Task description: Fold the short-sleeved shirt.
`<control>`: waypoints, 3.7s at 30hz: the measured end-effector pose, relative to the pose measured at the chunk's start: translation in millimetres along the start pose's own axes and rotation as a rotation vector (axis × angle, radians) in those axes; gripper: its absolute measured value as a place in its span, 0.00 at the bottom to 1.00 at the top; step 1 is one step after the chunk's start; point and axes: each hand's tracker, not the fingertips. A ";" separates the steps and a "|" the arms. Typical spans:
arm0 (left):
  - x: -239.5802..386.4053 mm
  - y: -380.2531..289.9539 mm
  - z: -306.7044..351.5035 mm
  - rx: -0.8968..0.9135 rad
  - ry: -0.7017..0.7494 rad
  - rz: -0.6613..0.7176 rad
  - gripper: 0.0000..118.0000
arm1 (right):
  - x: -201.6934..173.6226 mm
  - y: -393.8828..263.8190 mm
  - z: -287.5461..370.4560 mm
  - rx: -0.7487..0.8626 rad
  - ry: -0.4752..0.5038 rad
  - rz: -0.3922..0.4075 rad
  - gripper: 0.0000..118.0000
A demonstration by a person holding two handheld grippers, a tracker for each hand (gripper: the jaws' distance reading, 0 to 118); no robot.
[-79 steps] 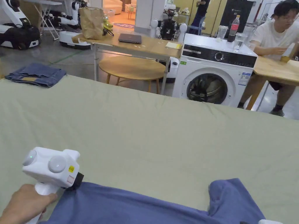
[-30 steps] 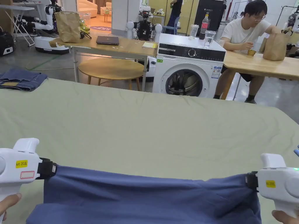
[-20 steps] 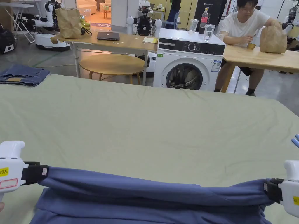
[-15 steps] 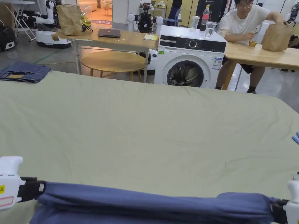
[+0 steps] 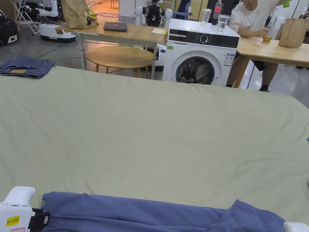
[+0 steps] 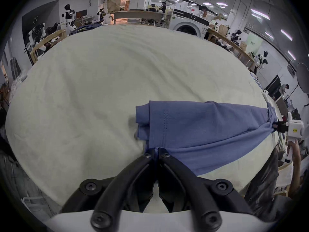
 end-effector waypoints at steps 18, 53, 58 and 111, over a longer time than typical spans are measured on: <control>79.9 56.5 42.1 0.513 0.007 -0.104 0.44 | -79.8 51.9 86.2 0.635 -0.038 -0.096 0.55; -88.6 51.9 28.4 -0.004 -0.426 0.278 0.57 | -179.3 91.2 78.0 0.750 0.205 -0.033 0.00; -103.5 38.2 -2.2 -0.093 -0.503 0.361 0.57 | -181.7 86.2 72.1 0.724 0.197 -0.028 0.00; 57.6 87.1 55.9 -0.067 -0.654 0.247 0.06 | -170.1 83.7 74.2 0.702 0.193 -0.029 0.00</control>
